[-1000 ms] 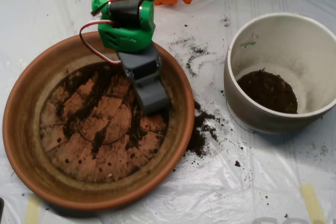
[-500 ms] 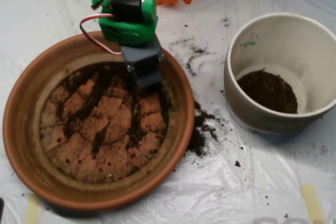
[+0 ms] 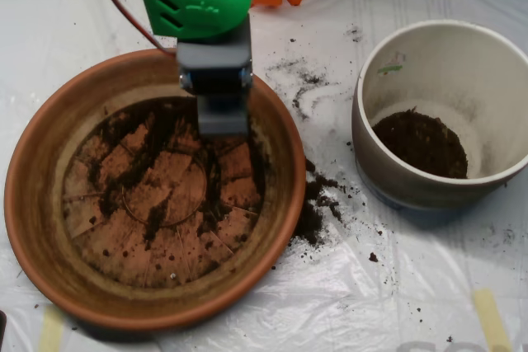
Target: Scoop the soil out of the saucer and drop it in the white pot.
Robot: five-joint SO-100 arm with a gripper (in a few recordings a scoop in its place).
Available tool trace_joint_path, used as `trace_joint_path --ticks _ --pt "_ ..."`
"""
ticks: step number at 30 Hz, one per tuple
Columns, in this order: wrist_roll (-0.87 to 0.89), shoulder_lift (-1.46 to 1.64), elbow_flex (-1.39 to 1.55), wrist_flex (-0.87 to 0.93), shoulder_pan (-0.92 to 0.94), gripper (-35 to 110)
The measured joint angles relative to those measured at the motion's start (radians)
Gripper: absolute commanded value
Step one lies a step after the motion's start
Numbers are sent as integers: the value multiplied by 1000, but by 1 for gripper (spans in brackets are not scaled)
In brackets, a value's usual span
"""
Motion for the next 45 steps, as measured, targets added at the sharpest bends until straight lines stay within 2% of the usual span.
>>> trace_joint_path --ticks 4,12,28,29,30,32,40,45 --pt "58 0 -124 75 -94 -1" --pt "118 6 -170 100 -285 -1" --pt "61 -15 -413 84 -604 0" --pt "61 -31 -422 84 -617 6" --pt "63 -54 -434 84 -624 21" --pt "67 -91 -448 95 -630 37" --pt "84 -115 -448 95 -617 40" --pt "89 -46 -420 95 -517 39"
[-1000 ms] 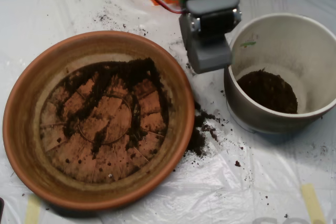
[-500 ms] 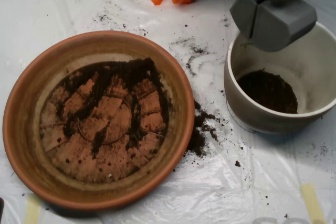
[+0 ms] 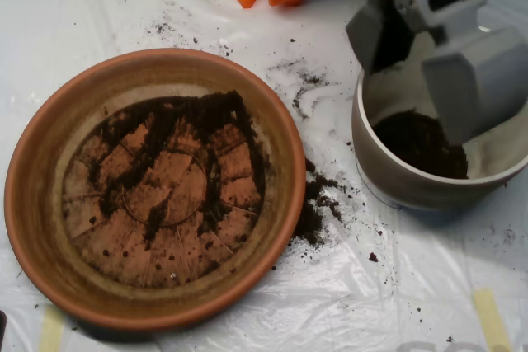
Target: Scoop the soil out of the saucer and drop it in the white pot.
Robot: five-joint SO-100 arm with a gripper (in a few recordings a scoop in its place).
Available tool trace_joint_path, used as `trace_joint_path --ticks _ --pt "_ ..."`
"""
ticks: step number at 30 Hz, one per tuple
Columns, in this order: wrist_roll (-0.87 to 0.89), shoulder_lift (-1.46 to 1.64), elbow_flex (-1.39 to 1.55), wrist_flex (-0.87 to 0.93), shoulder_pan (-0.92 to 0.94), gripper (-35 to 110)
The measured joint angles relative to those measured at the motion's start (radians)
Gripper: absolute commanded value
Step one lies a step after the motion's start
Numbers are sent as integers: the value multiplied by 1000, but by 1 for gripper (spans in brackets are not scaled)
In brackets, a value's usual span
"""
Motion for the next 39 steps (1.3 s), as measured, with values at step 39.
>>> trace_joint_path --ticks 39 --pt "-324 -270 758 -422 739 61"
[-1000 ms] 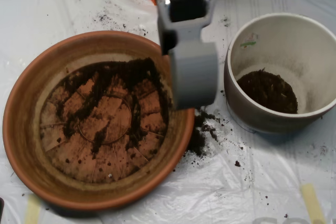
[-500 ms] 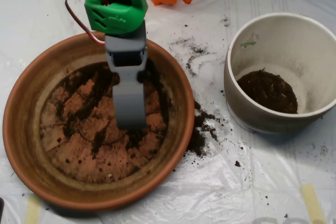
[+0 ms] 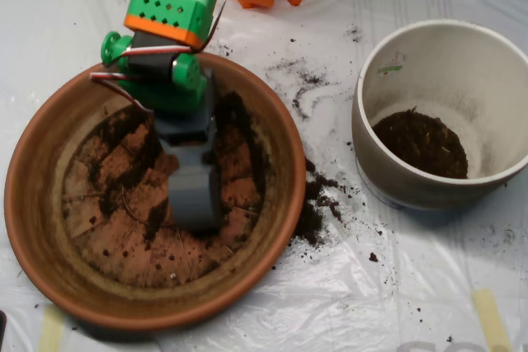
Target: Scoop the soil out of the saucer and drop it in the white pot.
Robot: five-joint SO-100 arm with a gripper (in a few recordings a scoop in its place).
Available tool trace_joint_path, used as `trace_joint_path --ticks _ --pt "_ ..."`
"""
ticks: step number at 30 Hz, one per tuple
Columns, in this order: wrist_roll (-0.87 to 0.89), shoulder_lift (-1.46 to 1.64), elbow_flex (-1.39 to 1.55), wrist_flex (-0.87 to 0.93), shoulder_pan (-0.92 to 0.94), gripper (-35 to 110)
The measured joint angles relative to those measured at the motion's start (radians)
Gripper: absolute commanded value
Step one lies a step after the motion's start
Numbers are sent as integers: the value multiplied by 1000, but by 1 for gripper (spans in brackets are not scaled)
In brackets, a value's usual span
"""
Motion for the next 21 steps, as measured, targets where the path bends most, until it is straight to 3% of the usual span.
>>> trace_joint_path --ticks 12,21 --pt "-2 -87 -152 87 -43 55" --pt "-29 8 -64 6 -69 35"
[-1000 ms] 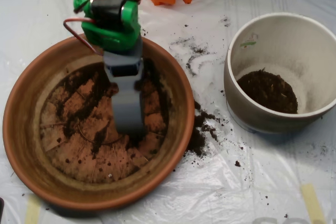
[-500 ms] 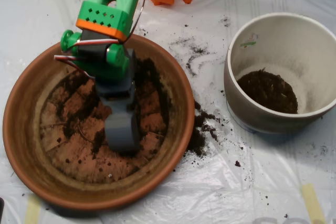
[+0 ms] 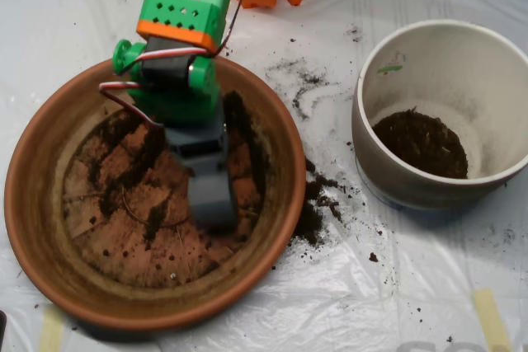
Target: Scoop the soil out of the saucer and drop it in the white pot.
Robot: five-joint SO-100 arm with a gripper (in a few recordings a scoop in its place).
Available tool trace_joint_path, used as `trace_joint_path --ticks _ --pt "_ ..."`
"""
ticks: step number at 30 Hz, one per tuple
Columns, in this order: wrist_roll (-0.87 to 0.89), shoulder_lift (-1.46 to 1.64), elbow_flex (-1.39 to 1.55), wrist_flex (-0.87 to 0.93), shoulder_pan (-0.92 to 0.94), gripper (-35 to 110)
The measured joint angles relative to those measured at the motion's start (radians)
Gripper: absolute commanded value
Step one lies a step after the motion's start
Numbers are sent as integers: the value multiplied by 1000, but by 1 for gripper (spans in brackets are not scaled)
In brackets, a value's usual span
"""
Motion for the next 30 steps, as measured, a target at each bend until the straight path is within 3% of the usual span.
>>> trace_joint_path --ticks 16,24,30 --pt "-92 247 357 -272 61 33" --pt "-117 407 552 -379 83 24" --pt "-143 443 571 -379 97 5"
